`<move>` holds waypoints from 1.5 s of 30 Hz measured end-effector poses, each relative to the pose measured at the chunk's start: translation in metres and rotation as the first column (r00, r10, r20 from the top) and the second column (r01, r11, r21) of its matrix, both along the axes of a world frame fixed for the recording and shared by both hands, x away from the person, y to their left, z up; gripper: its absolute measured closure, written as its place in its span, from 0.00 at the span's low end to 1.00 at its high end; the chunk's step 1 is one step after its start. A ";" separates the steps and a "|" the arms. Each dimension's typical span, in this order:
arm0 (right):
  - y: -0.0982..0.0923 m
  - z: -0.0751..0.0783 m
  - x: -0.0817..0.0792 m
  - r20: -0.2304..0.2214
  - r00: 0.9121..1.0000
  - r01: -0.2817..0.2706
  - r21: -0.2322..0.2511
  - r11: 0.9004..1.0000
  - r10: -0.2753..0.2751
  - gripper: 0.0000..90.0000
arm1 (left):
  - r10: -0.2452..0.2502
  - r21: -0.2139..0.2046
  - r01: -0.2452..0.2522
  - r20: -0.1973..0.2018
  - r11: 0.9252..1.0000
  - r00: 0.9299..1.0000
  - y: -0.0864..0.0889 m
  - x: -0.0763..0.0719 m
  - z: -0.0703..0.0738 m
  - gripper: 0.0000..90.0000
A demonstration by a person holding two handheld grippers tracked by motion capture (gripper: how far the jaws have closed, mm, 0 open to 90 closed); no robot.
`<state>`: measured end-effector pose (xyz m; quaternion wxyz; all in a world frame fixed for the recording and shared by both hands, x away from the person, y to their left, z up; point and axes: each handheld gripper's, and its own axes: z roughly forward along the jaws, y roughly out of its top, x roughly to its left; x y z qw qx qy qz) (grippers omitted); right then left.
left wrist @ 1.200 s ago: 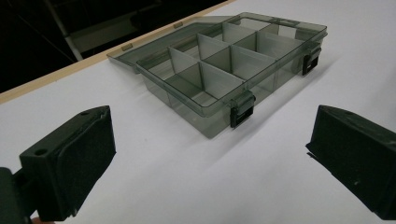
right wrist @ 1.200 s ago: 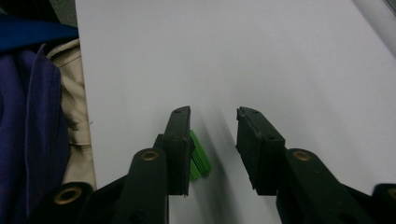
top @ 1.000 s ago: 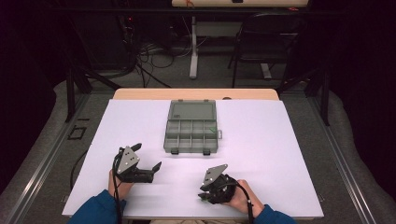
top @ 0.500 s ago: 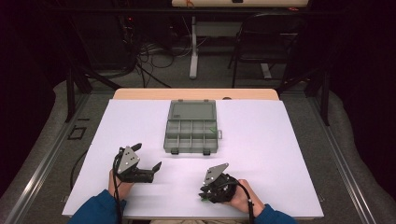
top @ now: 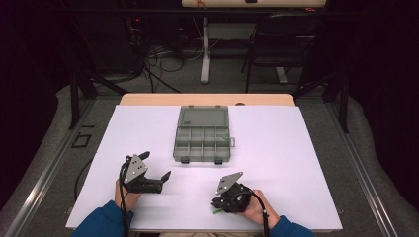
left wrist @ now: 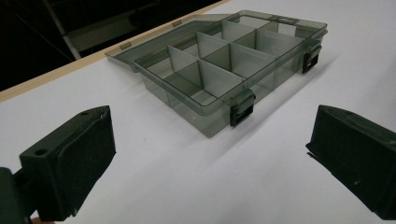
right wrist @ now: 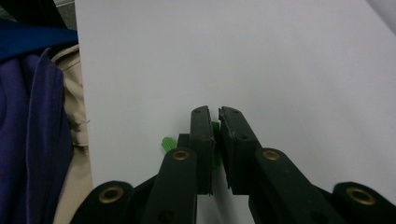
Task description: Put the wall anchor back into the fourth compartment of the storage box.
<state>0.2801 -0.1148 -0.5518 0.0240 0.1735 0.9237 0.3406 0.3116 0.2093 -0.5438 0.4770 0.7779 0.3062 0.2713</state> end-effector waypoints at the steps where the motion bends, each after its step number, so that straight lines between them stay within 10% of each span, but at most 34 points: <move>1: 0.000 0.000 -0.001 0.010 1.000 -0.001 -0.007 1.000 0.001 0.93 | 0.001 0.000 -0.001 0.001 1.000 1.000 0.000 0.000 0.000 0.00; 45: -0.027 0.020 0.011 0.181 0.963 0.200 0.023 0.979 -0.201 0.94 | -0.001 -0.001 0.001 -0.004 1.000 1.000 0.000 0.000 0.000 0.00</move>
